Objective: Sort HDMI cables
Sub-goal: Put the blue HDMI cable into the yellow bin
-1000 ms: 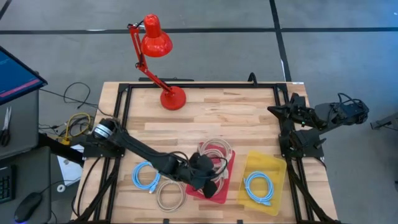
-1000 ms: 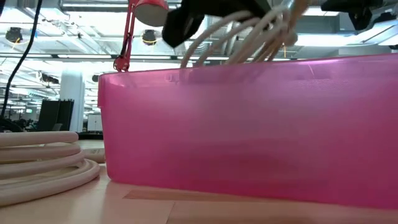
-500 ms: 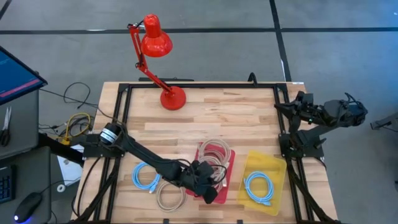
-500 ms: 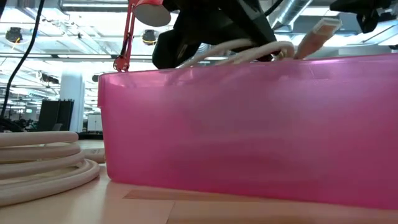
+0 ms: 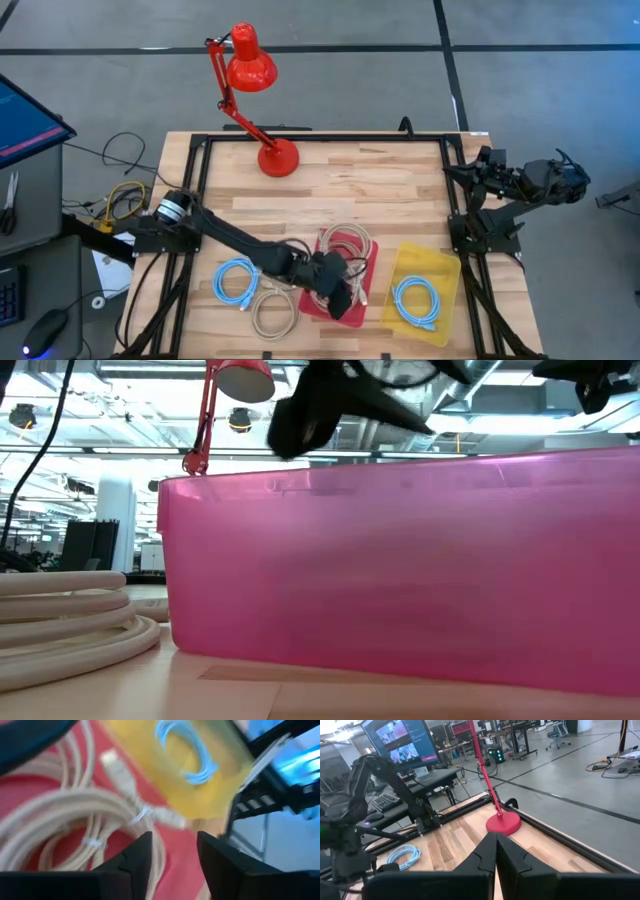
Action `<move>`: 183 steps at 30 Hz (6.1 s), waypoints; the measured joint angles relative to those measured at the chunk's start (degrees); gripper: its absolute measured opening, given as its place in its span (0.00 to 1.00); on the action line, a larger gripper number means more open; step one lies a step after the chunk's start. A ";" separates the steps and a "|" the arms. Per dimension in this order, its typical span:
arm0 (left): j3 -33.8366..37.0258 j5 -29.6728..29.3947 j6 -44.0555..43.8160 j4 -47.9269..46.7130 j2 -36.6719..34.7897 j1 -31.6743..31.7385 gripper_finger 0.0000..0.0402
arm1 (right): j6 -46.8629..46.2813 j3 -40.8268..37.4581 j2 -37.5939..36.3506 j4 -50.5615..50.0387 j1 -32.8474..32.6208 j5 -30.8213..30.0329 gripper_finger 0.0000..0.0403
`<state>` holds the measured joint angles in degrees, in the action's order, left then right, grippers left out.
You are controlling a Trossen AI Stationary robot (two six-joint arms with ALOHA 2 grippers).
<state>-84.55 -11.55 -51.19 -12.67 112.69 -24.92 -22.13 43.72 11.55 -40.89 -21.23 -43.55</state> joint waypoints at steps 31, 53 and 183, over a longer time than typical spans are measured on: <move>0.07 -5.66 -18.99 -55.55 -28.20 -9.26 0.01 | -1.07 -0.02 0.00 0.03 0.00 -4.89 0.00; 18.91 7.10 -38.26 -63.94 -28.18 -13.80 0.19 | -1.95 -0.02 0.00 -0.08 0.00 -6.23 0.00; 24.24 -19.46 16.25 6.32 -35.26 18.09 0.09 | -19.94 0.02 51.28 59.30 14.74 40.76 0.52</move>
<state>-60.31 -31.00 -34.94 -6.35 77.43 -6.83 -42.07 43.75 62.83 18.41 -6.50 -2.79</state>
